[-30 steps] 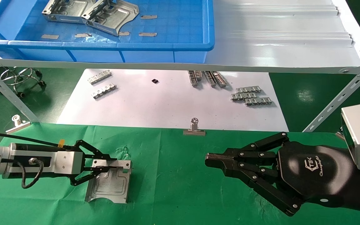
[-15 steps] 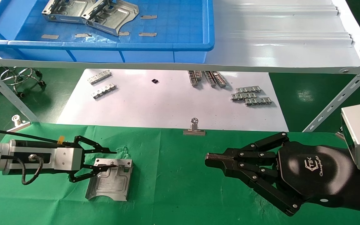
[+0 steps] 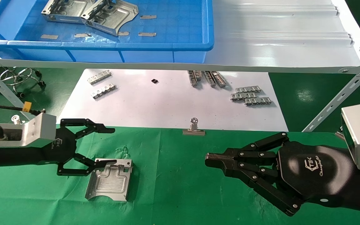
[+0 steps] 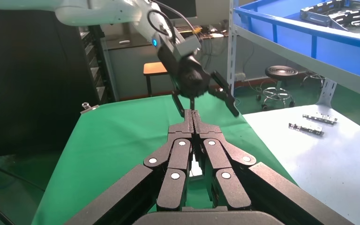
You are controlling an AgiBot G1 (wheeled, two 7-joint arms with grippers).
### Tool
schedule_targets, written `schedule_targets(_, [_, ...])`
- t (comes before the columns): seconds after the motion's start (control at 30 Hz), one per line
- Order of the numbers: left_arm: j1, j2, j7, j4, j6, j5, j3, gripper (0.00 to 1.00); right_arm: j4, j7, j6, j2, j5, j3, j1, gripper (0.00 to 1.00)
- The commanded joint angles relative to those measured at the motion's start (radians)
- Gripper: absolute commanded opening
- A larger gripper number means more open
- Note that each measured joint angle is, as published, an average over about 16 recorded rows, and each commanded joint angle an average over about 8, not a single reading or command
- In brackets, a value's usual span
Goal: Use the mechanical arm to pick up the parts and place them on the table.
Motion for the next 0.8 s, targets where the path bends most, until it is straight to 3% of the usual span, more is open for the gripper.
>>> schedule_targets(0.03, [0.001,-0.011,-0.039,-0.023,0.013,-0.019,-0.006,1.0,0.0,0.0,0.0,0.0,0.0,0.0,0.0,0.92])
schedule_targets(0.1, [0.016,-0.012,-0.062,-0.038,0.014,-0.022,-0.026,1.0,0.0,0.0,0.0,0.0,0.0,0.0,0.0,1.0])
schedule_targets(0.8, [0.223,-0.082,-0.319,-0.369,-0.023,-0.059,-0.284,1.0,0.0,0.0,0.0,0.0,0.0,0.0,0.0,1.0])
